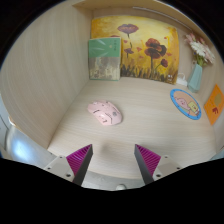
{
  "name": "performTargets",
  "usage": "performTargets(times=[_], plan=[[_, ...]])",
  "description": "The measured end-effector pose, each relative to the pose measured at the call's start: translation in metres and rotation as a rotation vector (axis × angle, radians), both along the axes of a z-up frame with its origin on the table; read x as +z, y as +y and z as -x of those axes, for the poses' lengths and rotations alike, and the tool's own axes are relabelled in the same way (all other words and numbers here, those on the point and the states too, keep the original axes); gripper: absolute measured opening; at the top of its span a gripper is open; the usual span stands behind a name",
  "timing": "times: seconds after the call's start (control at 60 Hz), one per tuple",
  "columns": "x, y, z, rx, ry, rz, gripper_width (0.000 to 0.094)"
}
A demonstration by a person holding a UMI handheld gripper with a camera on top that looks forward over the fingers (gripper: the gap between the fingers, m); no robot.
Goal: Arrange mouse
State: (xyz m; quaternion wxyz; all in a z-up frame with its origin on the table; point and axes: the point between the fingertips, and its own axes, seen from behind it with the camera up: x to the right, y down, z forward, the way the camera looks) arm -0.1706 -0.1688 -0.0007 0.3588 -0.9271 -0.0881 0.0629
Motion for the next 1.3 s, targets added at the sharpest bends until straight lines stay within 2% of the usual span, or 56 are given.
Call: performTargets(times=[0.183, 0.35, 0.5, 0.667, 0.733, 0.783, 0.833, 0.967, 1.033, 1.083, 1.183, 1.217, 1.3], plan=[[-0.014, 0.065, 0.037, 0.042, -0.051, 0.014, 0.0857], [-0.018, 0.12, 0.044, 0.013, -0.071, 0.033, 0.0853], [-0.012, 0.165, 0.03, -0.079, -0.058, 0.022, 0.0854], [-0.016, 0.19, 0.008, -0.184, -0.031, 0.049, 0.0851], [-0.015, 0.193, 0.003, -0.213, -0.019, 0.044, 0.0802], [-0.016, 0.195, -0.001, -0.228, -0.03, 0.04, 0.0716], [-0.017, 0.196, -0.003, -0.227, -0.052, 0.04, 0.063], [-0.018, 0.194, -0.002, -0.236, -0.037, 0.073, 0.0557], [-0.019, 0.192, -0.003, -0.25, -0.027, 0.093, 0.0441], [-0.019, 0.191, -0.002, -0.231, -0.023, 0.107, 0.0391], [-0.018, 0.192, -0.004, -0.206, -0.007, 0.136, 0.0387], [-0.008, 0.194, -0.008, -0.166, -0.028, 0.131, 0.0389], [0.054, 0.213, -0.027, -0.123, -0.052, 0.037, 0.0389]])
